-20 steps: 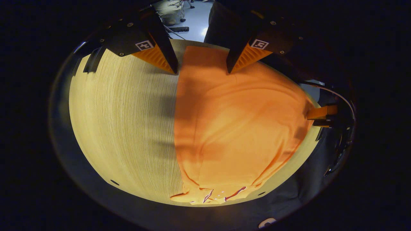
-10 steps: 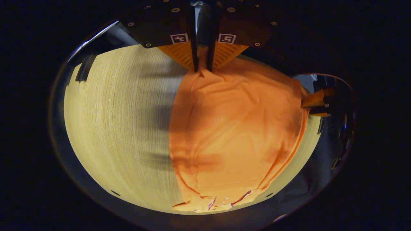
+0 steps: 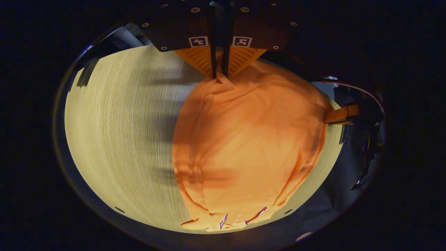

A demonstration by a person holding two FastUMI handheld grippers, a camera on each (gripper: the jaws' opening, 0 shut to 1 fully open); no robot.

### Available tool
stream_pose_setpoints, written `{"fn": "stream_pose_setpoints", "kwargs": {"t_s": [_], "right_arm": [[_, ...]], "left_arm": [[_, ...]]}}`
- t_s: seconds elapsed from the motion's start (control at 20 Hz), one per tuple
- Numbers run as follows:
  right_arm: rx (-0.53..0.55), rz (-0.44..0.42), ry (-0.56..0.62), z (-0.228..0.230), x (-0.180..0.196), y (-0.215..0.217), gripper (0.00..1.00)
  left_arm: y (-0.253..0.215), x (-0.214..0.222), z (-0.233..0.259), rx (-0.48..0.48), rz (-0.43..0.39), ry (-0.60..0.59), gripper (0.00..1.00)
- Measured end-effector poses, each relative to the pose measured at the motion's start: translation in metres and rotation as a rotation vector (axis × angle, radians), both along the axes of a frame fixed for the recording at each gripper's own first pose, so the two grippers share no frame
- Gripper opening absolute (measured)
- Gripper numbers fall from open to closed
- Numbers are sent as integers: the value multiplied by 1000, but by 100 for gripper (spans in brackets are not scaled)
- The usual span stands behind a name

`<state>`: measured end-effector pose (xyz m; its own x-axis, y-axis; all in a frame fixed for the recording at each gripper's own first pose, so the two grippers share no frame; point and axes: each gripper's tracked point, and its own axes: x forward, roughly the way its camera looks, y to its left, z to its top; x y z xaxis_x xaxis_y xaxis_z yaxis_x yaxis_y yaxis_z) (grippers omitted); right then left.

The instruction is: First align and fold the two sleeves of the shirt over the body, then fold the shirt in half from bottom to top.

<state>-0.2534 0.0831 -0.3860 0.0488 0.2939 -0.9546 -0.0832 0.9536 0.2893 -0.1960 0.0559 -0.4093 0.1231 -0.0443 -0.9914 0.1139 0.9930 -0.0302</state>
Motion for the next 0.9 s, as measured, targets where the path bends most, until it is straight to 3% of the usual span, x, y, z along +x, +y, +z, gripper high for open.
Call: {"fn": "stream_pose_setpoints", "kwargs": {"t_s": [0.1,0.15,0.2,0.25,0.35,0.7,0.9], "right_arm": [[30,2,3,1,0,4,11],[48,-12,-2,3,2,5,11],[53,-49,-9,0,5,4,11],[86,-63,5,3,4,9,5],[108,-103,-1,9,7,4,5],[233,-258,-49,33,39,-2,5],[267,-290,-83,46,56,-4,5]], "left_arm": [[-5,3,2,-43,-30,-5,6],[-11,-5,-15,-91,-3,-2,6],[-13,-4,-1,-126,37,20,1],[-14,-3,-1,-159,72,38,2],[-16,-4,7,-220,137,51,2],[-20,30,40,-252,116,-41,2],[-34,53,62,-285,82,-101,2]]}}
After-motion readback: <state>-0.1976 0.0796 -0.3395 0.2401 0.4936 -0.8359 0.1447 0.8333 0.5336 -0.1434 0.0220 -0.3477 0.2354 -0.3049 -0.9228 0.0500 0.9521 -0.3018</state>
